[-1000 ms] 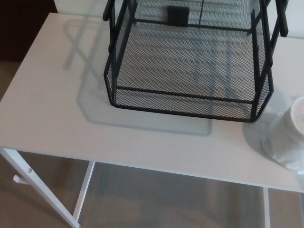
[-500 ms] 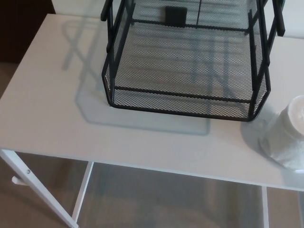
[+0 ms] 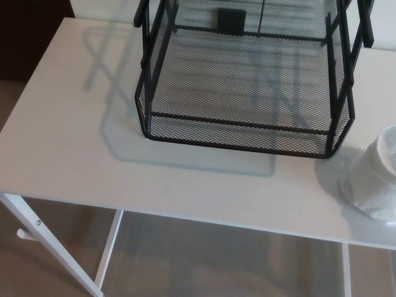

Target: The robot walks towards a desk on which a file tray is kept in the middle and a toilet paper roll is kept on its right. The robot uses its right hand to hook on finger in the gap of the roll and grabs it, lifts it and places it on the tray.

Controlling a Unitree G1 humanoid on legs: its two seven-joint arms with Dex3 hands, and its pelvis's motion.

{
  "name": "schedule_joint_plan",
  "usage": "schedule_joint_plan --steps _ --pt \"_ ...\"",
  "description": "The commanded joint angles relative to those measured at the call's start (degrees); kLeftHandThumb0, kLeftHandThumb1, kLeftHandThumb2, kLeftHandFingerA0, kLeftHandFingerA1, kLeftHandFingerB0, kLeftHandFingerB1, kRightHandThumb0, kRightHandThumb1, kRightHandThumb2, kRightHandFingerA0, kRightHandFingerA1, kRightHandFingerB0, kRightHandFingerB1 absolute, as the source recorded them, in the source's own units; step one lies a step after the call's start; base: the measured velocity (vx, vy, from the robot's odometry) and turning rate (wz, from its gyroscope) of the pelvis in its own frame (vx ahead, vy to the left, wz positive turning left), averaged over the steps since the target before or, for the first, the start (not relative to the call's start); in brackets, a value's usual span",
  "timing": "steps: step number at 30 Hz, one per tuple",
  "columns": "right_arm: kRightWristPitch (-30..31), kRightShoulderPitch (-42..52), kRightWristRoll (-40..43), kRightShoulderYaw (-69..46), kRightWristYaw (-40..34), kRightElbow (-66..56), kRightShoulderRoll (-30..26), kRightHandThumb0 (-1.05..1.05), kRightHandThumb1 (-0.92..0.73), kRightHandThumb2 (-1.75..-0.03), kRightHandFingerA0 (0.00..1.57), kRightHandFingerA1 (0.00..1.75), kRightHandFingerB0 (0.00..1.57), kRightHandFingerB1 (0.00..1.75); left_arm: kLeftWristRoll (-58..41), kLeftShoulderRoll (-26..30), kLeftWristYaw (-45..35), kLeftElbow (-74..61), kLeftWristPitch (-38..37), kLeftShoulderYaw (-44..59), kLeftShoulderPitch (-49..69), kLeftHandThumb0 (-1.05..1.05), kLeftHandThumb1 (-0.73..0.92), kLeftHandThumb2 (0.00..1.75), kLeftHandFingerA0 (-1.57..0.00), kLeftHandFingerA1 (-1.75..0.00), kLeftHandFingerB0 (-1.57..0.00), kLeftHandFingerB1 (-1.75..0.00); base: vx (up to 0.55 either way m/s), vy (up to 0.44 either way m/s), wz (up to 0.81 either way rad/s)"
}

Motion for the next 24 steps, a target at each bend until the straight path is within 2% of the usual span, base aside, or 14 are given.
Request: schedule_joint_plan --steps 1,4,5,6,7,8,12,13,14,19,20,22,23,24 --pt "0.54 1.66 -3.52 0.61 1.11 -0.42 -0.76 -0.53 -0.57 -0.6 0.25 0.47 0.09 0.21 0.86 1.21 0.83 0.15 -1.37 -0.41 -0.02 -0.85 0.75 1.02 -0.15 -0.62 -0.08 -0.51 0.0 0.0 0.0" --pt "0.21 3.03 -3.82 0.32 1.29 -0.4 -0.52 -0.5 -0.57 -0.6 0.25 0.46 0.1 0.21 1.37 1.43 1.16 -0.81 -0.99 -1.11 0.38 -0.84 0.75 1.03 -0.16 -0.62 -0.08 -0.51 0.0 0.0 0.0" --pt "-0.16 3.38 -4.59 0.57 0.81 -0.1 -0.42 -0.59 -0.45 -0.76 0.23 0.52 0.07 0.32 1.31 1.51 0.94 -1.15 -1.1 -1.23 0.57 -0.83 0.76 1.03 -0.15 -0.61 -0.08 -0.51 0.0 0.0 0.0" --pt "-0.33 3.5 -4.96 0.65 0.63 0.02 -0.35 -0.59 -0.45 -0.76 0.23 0.52 0.07 0.32 1.24 1.56 0.86 -1.32 -1.13 -1.31 0.67 -0.83 0.76 1.03 -0.15 -0.61 -0.08 -0.51 0.0 0.0 0.0" --pt "0.55 3.64 -4.94 0.64 1.09 -0.55 -0.3 -0.53 -0.58 -0.59 0.26 0.46 0.11 0.22 1.0 1.51 0.87 -1.36 -1.01 -1.19 0.63 -0.84 0.75 1.02 -0.15 -0.61 -0.08 -0.51 0.0 0.0 0.0" --pt "0.53 3.84 -4.94 0.68 1.13 -0.78 -0.09 -0.53 -0.57 -0.59 0.26 0.46 0.11 0.22 0.67 1.38 0.91 -0.76 -1.33 -0.94 0.33 -0.81 0.92 0.69 -0.16 -0.63 -0.09 -0.46 0.0 0.0 0.0" --pt "0.25 4.29 -5.51 1.05 1.16 -1.75 0.55 -0.52 -0.58 -0.6 0.26 0.46 0.11 0.21 0.64 1.39 0.68 0.98 -2.53 -1.08 -0.54 -0.81 0.92 0.69 -0.16 -0.65 -0.09 -0.46 0.0 0.0 0.0" --pt "0.02 4.53 -5.63 1.32 1.12 -2.28 0.88 -0.52 -0.57 -0.6 0.26 0.46 0.11 0.21 0.95 1.49 0.64 1.62 -2.57 -1.46 -1.16 -0.39 0.52 1.11 -0.05 -0.55 0.0 -0.52 0.0 0.0 0.0" --pt "-0.13 4.37 -5.44 1.62 1.02 -2.27 1.39 -0.52 -0.57 -0.59 0.26 0.47 0.11 0.22 1.26 1.59 0.73 1.99 -2.52 -1.81 -1.43 -0.81 0.92 0.69 -0.17 -0.64 -0.1 -0.45 0.0 0.0 0.0" --pt "0.99 2.85 -6.64 3.86 1.24 -3.47 2.66 -0.48 -0.57 -0.6 0.22 0.46 0.1 0.21 1.19 1.54 1.31 2.01 -2.51 -2.11 -1.74 -0.8 0.92 0.69 -0.16 -0.61 -0.1 -0.44 0.0 0.0 0.0" --pt "0.99 2.33 -6.52 4.43 1.42 -3.64 3.1 -0.47 -0.57 -0.6 0.22 0.47 0.1 0.21 1.18 1.62 1.09 2.03 -2.2 -2.22 -1.85 -0.39 0.53 1.12 -0.05 -0.55 0.0 -0.52 0.0 0.0 0.0" --pt "0.88 2.5 -6.57 4.44 1.43 -3.73 3.49 -0.47 -0.57 -0.6 0.22 0.47 0.1 0.21 1.26 1.75 0.96 1.98 -2.09 -2.42 -1.86 -0.39 0.53 1.12 -0.05 -0.55 0.0 -0.52 0.0 0.0 0.0" --pt "1.08 2.38 -6.59 4.61 1.54 -3.75 3.61 -0.46 -0.57 -0.6 0.21 0.46 0.1 0.21 1.27 1.78 0.95 2.12 -2.27 -2.45 -1.85 -0.81 0.92 0.69 -0.16 -0.62 -0.09 -0.44 0.0 0.0 0.0" --pt "0.95 2.18 -6.59 4.82 1.46 -3.33 3.8 -0.45 -0.57 -0.6 0.21 0.47 0.1 0.21 1.25 1.8 1.01 1.72 -2.29 -2.45 -1.6 -0.82 0.92 0.69 -0.17 -0.65 -0.1 -0.46 0.0 0.0 0.0"
